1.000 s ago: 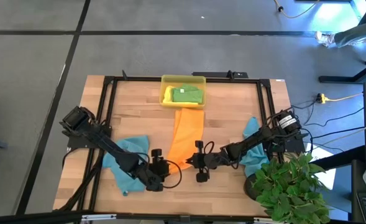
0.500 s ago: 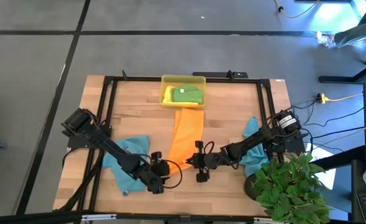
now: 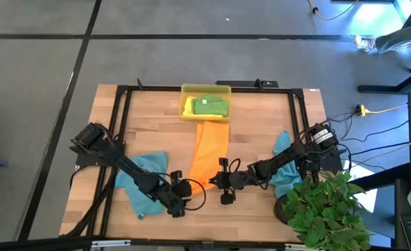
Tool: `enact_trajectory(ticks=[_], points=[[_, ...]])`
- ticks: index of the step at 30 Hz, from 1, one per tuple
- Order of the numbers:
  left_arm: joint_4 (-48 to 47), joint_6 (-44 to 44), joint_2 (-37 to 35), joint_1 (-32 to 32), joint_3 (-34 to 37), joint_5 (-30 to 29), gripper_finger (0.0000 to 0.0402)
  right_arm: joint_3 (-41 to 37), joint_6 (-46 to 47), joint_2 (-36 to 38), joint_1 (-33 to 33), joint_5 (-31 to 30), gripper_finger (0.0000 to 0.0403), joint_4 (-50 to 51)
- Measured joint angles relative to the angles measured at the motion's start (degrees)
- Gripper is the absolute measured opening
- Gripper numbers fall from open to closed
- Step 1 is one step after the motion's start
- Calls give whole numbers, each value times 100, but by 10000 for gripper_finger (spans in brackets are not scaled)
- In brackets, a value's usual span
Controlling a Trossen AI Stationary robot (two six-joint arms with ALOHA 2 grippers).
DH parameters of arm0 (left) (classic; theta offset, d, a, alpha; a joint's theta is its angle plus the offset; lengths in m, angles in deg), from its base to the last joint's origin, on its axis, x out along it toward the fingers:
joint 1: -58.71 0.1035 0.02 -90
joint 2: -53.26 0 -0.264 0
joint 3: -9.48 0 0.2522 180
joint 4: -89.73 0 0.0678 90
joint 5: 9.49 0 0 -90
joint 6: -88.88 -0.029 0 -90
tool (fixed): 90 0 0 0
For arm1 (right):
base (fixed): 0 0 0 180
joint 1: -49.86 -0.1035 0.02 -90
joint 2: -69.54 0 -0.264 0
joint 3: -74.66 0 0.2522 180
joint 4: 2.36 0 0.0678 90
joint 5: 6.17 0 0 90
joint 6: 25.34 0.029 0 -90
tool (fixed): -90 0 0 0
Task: Fold microfiber towels
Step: Fold the orange towel
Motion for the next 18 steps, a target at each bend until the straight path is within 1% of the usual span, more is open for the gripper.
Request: enact_trajectory(ticks=[4, 10, 12, 14, 18], points=[[-69, -5, 185, 103, 8, 106, 192, 0, -1, 2, 0, 27, 4, 2], [-89, -40, 183, 163, 0, 235, 187, 0, -3, 2, 2, 127, 4, -15], [-95, -104, 155, 146, 3, 268, 171, 0, -15, 2, 2, 151, 4, -10], [-121, -182, 119, 132, 9, 289, 146, 0, -58, 2, 2, 175, 4, 13], [-167, -222, -40, 118, 17, 394, 79, 0, -254, 2, 0, 619, 4, 2]])
